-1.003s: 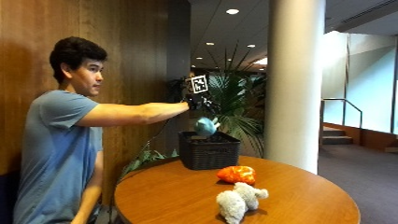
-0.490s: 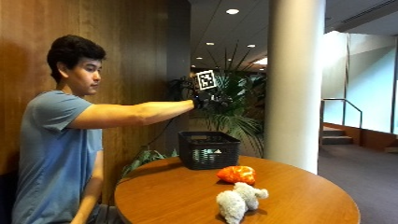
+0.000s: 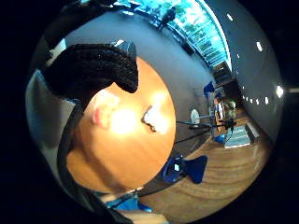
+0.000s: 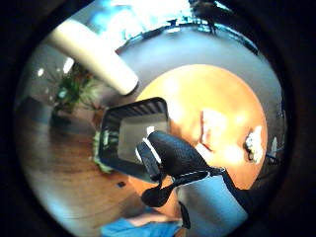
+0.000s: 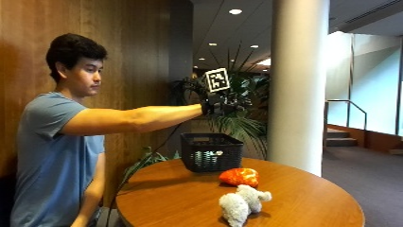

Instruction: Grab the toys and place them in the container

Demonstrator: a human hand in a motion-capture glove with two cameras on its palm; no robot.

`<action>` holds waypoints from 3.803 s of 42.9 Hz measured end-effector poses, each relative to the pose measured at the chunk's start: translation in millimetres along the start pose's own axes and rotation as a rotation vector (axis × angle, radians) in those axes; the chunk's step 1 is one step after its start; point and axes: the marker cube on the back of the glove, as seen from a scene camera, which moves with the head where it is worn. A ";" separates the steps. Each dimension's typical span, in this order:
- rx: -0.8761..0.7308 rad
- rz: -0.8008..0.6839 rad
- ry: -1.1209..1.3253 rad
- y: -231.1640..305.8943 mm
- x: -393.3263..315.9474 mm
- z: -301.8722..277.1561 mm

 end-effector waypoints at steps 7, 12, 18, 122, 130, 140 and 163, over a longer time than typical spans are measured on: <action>-0.047 0.014 -0.001 7.3 32.8 35.9; -0.092 0.018 0.009 10.7 46.5 71.9; -0.123 0.012 -0.019 11.0 47.5 115.5; 0.081 -0.003 -0.223 -11.2 -129.1 -65.6; 0.057 -0.008 -0.228 -2.1 -175.6 -46.6; -0.041 -0.074 -0.252 7.5 -217.2 -18.9; -0.140 -0.159 -0.190 12.6 -181.5 -10.9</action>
